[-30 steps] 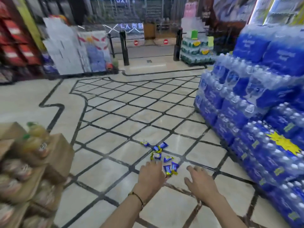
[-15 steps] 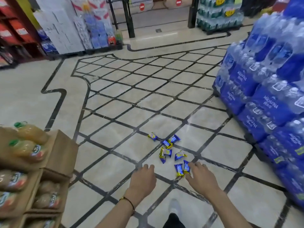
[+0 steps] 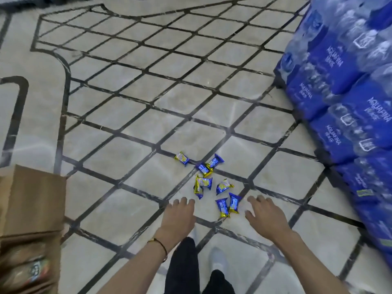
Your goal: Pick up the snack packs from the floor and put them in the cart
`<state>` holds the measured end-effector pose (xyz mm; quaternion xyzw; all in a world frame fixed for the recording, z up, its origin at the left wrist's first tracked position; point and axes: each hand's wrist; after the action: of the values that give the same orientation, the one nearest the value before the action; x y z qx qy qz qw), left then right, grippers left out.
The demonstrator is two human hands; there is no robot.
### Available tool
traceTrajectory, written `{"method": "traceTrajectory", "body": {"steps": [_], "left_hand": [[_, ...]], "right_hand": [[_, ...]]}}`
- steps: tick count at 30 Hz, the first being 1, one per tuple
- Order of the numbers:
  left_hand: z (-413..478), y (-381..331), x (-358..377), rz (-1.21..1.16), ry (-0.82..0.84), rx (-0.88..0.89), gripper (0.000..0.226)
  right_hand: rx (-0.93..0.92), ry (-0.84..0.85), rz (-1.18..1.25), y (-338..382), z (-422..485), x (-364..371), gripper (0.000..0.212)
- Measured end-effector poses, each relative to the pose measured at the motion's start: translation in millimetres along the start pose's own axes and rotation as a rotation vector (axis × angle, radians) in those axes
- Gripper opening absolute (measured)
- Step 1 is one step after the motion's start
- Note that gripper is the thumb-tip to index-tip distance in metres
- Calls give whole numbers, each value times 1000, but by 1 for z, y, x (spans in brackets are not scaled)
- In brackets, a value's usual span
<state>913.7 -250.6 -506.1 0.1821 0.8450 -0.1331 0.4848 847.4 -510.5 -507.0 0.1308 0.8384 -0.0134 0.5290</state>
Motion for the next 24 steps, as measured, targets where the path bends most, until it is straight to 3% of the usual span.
{"method": "traceTrajectory", "body": {"steps": [7, 13, 20, 24], "left_hand": [[128, 27, 76, 75, 79, 131, 34], [231, 27, 193, 134, 118, 231, 45], [355, 13, 354, 310, 31, 347, 66], [407, 10, 424, 466, -27, 444, 58]], "right_hand": [[43, 74, -38, -9, 111, 84, 45], [39, 111, 21, -10, 208, 214, 45], [-29, 44, 25, -52, 310, 391, 48], [-79, 40, -17, -81, 351, 472, 54]]}}
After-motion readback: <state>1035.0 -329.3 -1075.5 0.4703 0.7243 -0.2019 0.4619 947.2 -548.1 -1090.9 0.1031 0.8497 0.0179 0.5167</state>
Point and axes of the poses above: each hand's wrist, its own z-axis towards the middle knuckle, its own x-axis out of the palm, y = z × x, and after that the axes turned 6 degrees about -y, right-handed
